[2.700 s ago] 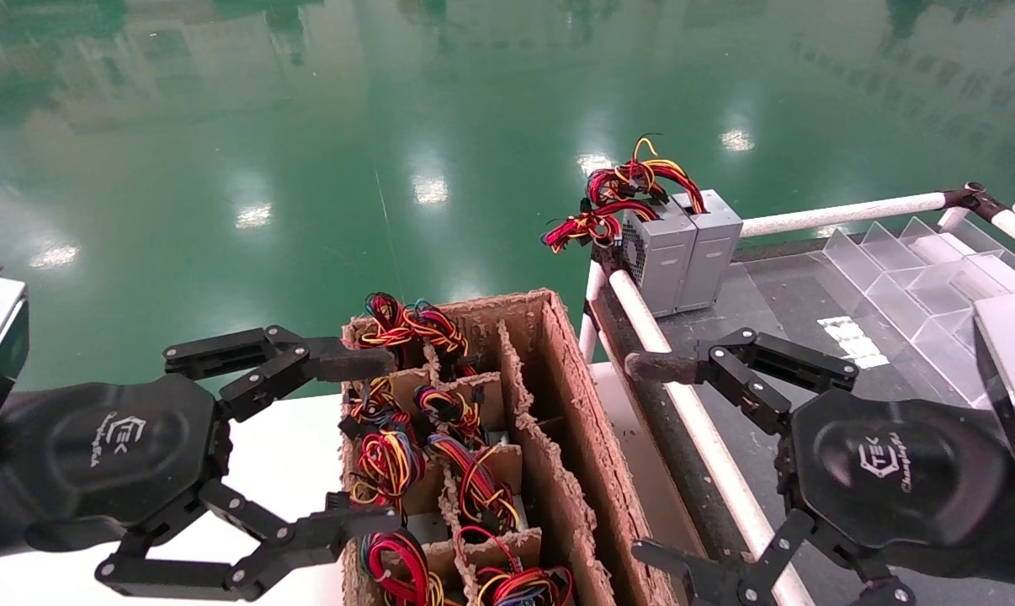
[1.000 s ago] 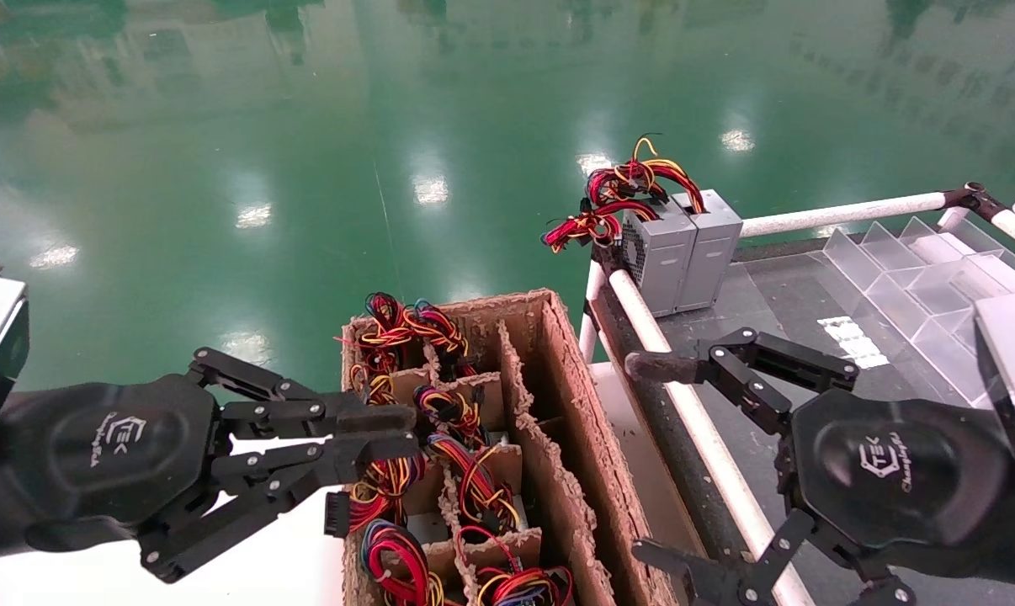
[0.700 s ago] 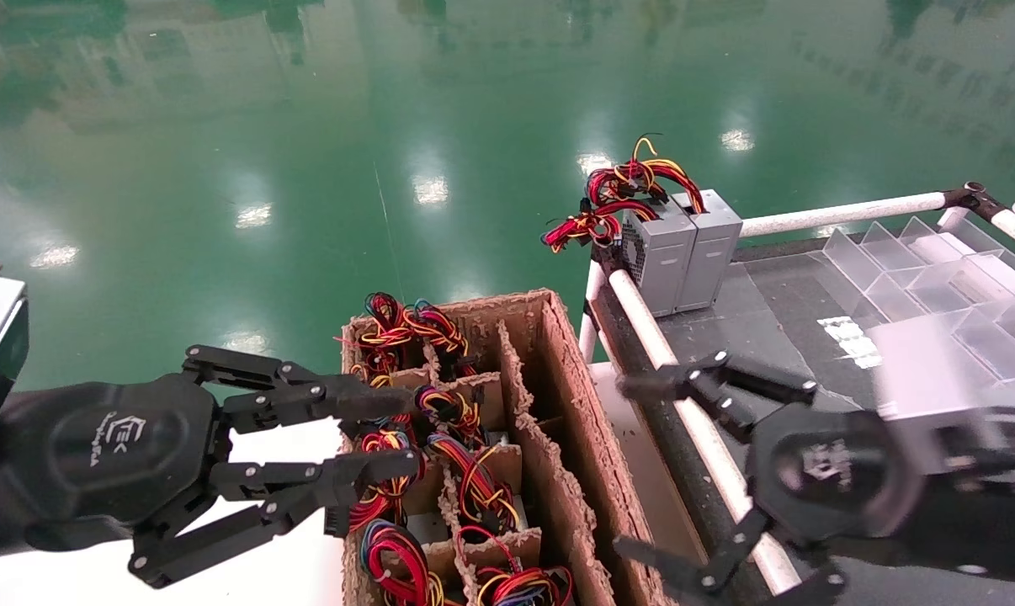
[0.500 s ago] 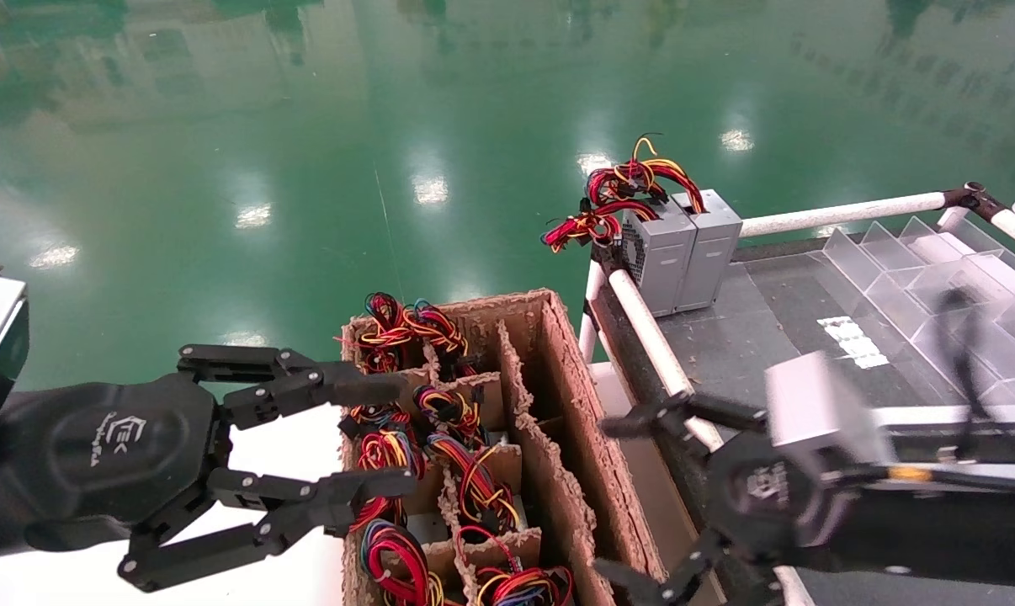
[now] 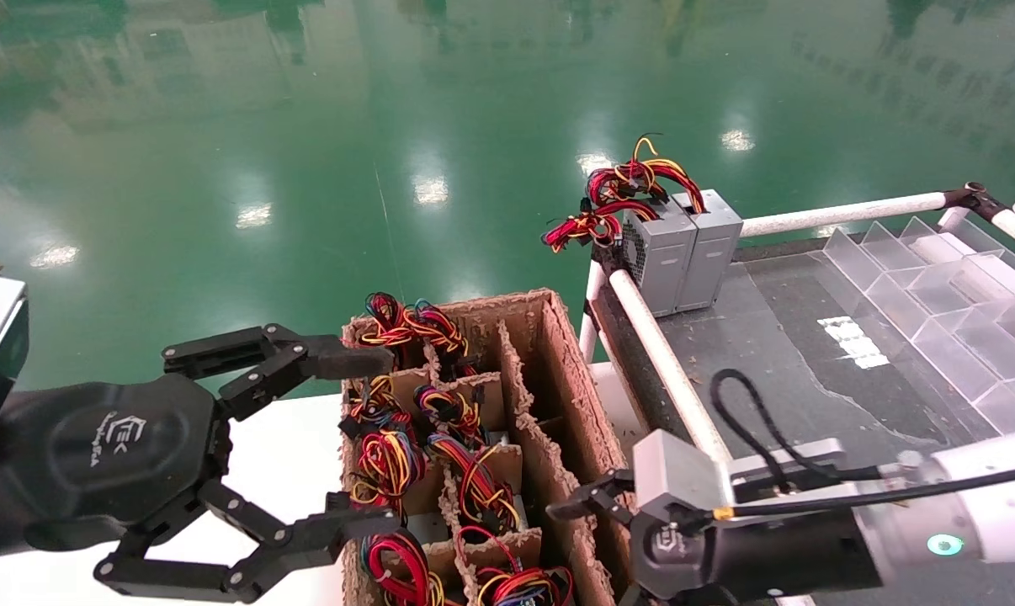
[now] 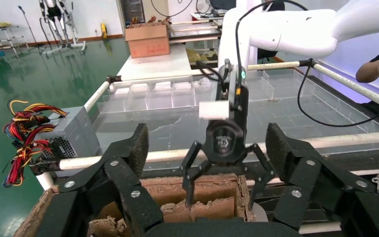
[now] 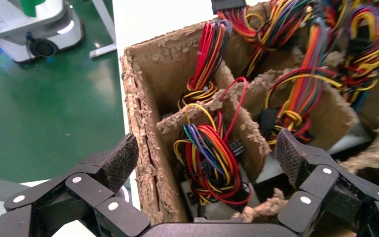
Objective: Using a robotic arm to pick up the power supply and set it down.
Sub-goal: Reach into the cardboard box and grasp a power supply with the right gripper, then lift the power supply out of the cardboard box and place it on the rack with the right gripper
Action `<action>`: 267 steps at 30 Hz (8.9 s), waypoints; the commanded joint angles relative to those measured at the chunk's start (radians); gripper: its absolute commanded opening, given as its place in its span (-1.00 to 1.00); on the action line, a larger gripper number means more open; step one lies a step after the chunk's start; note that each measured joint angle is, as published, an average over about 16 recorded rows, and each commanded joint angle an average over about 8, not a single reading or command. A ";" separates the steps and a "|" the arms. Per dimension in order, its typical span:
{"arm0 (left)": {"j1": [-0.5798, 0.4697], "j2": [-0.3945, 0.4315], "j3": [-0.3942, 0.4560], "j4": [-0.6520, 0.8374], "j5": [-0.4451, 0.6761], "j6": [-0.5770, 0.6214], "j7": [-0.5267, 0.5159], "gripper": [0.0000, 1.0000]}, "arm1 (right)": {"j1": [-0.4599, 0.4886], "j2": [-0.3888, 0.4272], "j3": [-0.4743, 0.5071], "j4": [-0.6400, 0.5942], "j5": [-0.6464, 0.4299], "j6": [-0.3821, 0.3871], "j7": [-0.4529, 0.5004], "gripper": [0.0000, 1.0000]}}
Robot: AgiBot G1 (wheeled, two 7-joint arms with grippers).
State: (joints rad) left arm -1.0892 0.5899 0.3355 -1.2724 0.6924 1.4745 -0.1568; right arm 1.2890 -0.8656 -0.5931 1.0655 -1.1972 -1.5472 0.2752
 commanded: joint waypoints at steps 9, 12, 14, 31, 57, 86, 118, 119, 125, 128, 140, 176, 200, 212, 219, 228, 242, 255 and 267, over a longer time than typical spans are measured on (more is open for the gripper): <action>0.000 0.000 0.000 0.000 0.000 0.000 0.000 1.00 | 0.022 -0.062 -0.060 -0.117 0.009 -0.024 -0.008 1.00; 0.000 0.000 0.000 0.000 0.000 0.000 0.000 1.00 | 0.022 -0.075 -0.079 -0.154 0.025 -0.027 -0.009 1.00; 0.000 0.000 0.000 0.000 0.000 0.000 0.000 1.00 | 0.023 -0.083 -0.093 -0.180 0.036 -0.030 -0.013 1.00; 0.000 0.000 0.001 0.000 0.000 0.000 0.000 1.00 | 0.062 -0.142 -0.196 -0.408 0.115 -0.030 -0.072 1.00; 0.000 0.000 0.001 0.000 -0.001 0.000 0.001 1.00 | 0.124 -0.216 -0.311 -0.601 0.118 -0.019 -0.226 -0.25; 0.000 -0.001 0.002 0.000 -0.001 -0.001 0.001 1.00 | 0.152 -0.224 -0.365 -0.657 0.147 -0.016 -0.273 -1.00; -0.001 -0.001 0.002 0.000 -0.002 -0.001 0.001 1.00 | 0.145 -0.217 -0.387 -0.684 0.240 -0.032 -0.285 -1.00; -0.001 -0.001 0.003 0.000 -0.002 -0.001 0.001 1.00 | 0.146 -0.213 -0.387 -0.680 0.246 -0.032 -0.285 -1.00; -0.001 -0.001 0.003 0.000 -0.002 -0.001 0.001 1.00 | 0.147 -0.180 -0.384 -0.632 0.298 -0.037 -0.284 -1.00; -0.001 -0.001 0.003 0.000 -0.002 -0.001 0.001 1.00 | 0.145 -0.156 -0.380 -0.597 0.333 -0.037 -0.278 -1.00; -0.001 -0.001 0.003 0.000 -0.002 -0.001 0.001 1.00 | 0.147 -0.022 -0.314 -0.450 0.523 -0.024 -0.272 -1.00; -0.001 -0.001 0.004 0.000 -0.002 -0.001 0.002 1.00 | 0.411 0.081 -0.219 -0.906 0.553 0.125 -0.456 -1.00; -0.001 -0.002 0.004 0.001 -0.003 -0.002 0.002 1.00 | 0.394 0.074 -0.225 -1.010 0.539 0.153 -0.484 -1.00; -0.001 -0.002 0.004 0.001 -0.003 -0.002 0.002 1.00 | 0.378 0.015 -0.223 -1.010 0.540 0.249 -0.547 -1.00; -0.001 -0.002 0.004 0.001 -0.003 -0.002 0.002 1.00 | 0.405 -0.024 -0.221 -1.010 0.537 0.348 -0.627 -1.00; -0.001 -0.002 0.004 0.001 -0.003 -0.002 0.002 1.00 | 0.450 -0.060 -0.228 -1.031 0.525 0.428 -0.657 -1.00; -0.001 -0.002 0.005 0.001 -0.003 -0.002 0.003 1.00 | 0.471 -0.070 -0.251 -1.074 0.493 0.486 -0.624 -1.00; -0.001 -0.002 0.005 0.001 -0.004 -0.002 0.003 1.00 | 0.493 -0.096 -0.258 -1.077 0.483 0.588 -0.634 -1.00; -0.001 -0.002 0.005 0.001 -0.004 -0.002 0.003 1.00 | 0.511 -0.169 -0.280 -1.078 0.451 0.768 -0.674 -1.00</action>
State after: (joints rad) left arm -1.0905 0.5879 0.3406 -1.2716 0.6887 1.4723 -0.1540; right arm 1.7988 -1.0310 -0.8738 -0.0103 -0.7461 -0.7957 -0.3970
